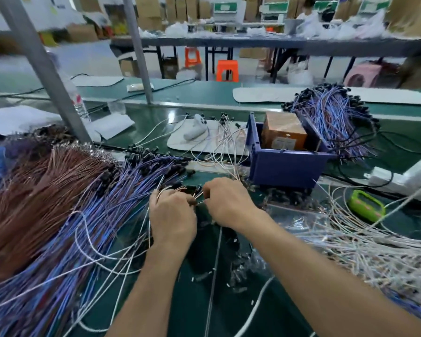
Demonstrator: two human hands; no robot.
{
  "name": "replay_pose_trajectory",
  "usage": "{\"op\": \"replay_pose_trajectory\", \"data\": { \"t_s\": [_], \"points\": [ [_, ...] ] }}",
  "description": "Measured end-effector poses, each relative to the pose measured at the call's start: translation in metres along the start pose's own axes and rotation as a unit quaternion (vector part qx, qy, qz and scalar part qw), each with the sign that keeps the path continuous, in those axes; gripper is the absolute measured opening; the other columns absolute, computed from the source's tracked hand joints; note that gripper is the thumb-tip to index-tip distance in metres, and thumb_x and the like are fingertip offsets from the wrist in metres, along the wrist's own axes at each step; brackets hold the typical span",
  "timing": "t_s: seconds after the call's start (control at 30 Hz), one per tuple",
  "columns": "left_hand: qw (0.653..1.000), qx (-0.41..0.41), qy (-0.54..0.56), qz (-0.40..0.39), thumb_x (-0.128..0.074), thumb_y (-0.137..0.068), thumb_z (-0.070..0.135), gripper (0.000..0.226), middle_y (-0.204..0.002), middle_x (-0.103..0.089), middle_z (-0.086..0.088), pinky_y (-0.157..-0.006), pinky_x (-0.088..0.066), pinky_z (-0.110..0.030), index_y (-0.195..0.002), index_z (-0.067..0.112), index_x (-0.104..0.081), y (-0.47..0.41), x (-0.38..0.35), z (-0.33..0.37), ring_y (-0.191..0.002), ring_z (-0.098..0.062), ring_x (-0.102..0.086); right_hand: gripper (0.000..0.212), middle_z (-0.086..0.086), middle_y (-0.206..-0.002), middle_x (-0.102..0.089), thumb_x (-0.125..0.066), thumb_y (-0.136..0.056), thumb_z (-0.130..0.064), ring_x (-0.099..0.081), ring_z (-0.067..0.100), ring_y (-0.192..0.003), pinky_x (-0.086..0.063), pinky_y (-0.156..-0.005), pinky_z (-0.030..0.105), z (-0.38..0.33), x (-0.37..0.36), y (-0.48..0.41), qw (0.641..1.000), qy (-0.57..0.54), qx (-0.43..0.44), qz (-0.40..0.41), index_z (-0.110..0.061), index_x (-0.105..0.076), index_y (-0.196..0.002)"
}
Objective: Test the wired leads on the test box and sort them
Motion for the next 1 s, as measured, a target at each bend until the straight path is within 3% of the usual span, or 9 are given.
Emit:
{"op": "replay_pose_trajectory", "data": {
  "t_s": [0.1,0.23,0.33,0.4,0.5,0.63,0.8,0.87,1.0],
  "points": [
    [0.999,0.020,0.028,0.009,-0.069,-0.096,0.032,0.013,-0.112,-0.074,0.006,-0.126,-0.006,-0.036,-0.101,0.034,-0.081,-0.001,-0.003,-0.006,-0.123,-0.013,-0.055,0.013,-0.001,-0.085,-0.066,-0.052,-0.096,-0.018,-0.062,0.025,-0.079,-0.050,-0.069,0.038,0.015,0.020,0.010,0.987,-0.130,-0.054,0.079,-0.023,-0.058,-0.086],
    [0.999,0.025,0.043,0.006,-0.069,-0.096,0.033,0.014,-0.112,-0.076,0.004,-0.128,-0.008,-0.040,-0.103,0.031,-0.081,0.000,-0.004,-0.005,-0.120,-0.016,-0.059,0.013,-0.004,-0.077,-0.069,-0.060,-0.098,-0.023,-0.062,0.013,-0.063,-0.047,-0.053,0.027,0.045,0.056,0.033,0.930,-0.324,-0.112,0.130,-0.029,-0.060,-0.087],
    [0.997,0.005,0.069,0.045,-0.079,-0.089,0.028,0.013,-0.124,-0.074,-0.002,-0.127,-0.018,-0.046,-0.100,0.024,-0.083,0.003,0.000,0.001,-0.125,-0.022,-0.059,0.008,0.007,-0.086,-0.077,-0.061,-0.099,-0.010,-0.071,0.025,-0.075,-0.060,-0.071,0.037,0.063,0.074,0.053,0.801,-0.563,-0.148,0.140,-0.016,-0.063,-0.094],
    [0.992,-0.029,0.085,0.094,-0.086,-0.081,0.022,0.036,-0.142,-0.063,-0.008,-0.120,-0.035,-0.054,-0.115,0.017,-0.078,0.006,0.004,0.011,-0.131,-0.031,-0.056,0.007,0.012,-0.094,-0.079,-0.059,-0.100,-0.007,-0.075,0.025,-0.087,-0.062,-0.079,0.035,0.074,0.081,0.068,0.708,-0.678,-0.156,0.121,-0.012,-0.061,-0.096],
    [0.975,-0.110,0.169,0.091,-0.079,-0.082,0.023,0.077,-0.155,-0.046,-0.001,-0.113,-0.040,-0.043,-0.152,0.021,-0.047,0.016,0.006,0.036,-0.134,-0.018,-0.049,0.006,0.014,-0.101,-0.078,-0.065,-0.091,-0.009,-0.075,0.028,-0.099,-0.061,-0.082,0.037,0.088,0.084,0.087,0.642,-0.748,-0.141,0.094,-0.012,-0.063,-0.096],
    [0.957,-0.222,0.176,0.069,-0.074,-0.091,0.022,0.049,-0.116,-0.074,-0.001,-0.102,-0.054,-0.046,-0.138,0.019,-0.063,0.028,0.001,0.059,-0.108,-0.012,-0.060,0.006,0.017,-0.098,-0.076,-0.066,-0.084,-0.014,-0.075,0.030,-0.091,-0.062,-0.075,0.037,0.098,0.083,0.105,0.531,-0.831,-0.132,0.097,-0.012,-0.071,-0.087],
    [0.955,-0.218,0.197,0.046,-0.062,-0.097,0.037,0.035,-0.086,-0.069,0.007,-0.079,-0.042,-0.024,-0.124,0.020,-0.074,0.038,0.007,0.062,-0.083,-0.011,-0.057,0.017,0.015,-0.091,-0.076,-0.066,-0.087,-0.019,-0.074,0.024,-0.077,-0.062,-0.069,0.031,0.122,0.081,0.115,0.390,-0.892,-0.146,0.176,-0.004,-0.073,-0.086],
    [0.947,-0.245,0.192,0.078,-0.063,-0.096,0.032,0.029,-0.082,-0.072,0.005,-0.075,-0.040,-0.021,-0.113,0.014,-0.078,0.044,0.009,0.068,-0.077,-0.004,-0.052,0.025,0.015,-0.102,-0.074,-0.066,-0.090,-0.025,-0.071,0.021,-0.081,-0.061,-0.073,0.030,0.125,0.076,0.119,0.387,-0.895,-0.133,0.178,-0.003,-0.070,-0.100],
    [0.939,-0.276,0.190,0.077,-0.078,-0.089,0.020,0.021,-0.079,-0.068,0.008,-0.076,-0.039,-0.021,-0.110,0.018,-0.080,0.050,0.007,0.076,-0.076,-0.005,-0.050,0.033,0.015,-0.106,-0.075,-0.065,-0.090,-0.026,-0.067,0.018,-0.076,-0.058,-0.069,0.029,0.096,0.052,0.117,0.575,-0.798,-0.163,0.078,-0.002,-0.072,-0.112]
  ]
}}
Point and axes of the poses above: each hand's wrist, its own y-axis away from the middle knuckle, its own x-axis out of the back of the hand, z = x × y, the point moved 3 cm from there along -y, towards the middle knuckle
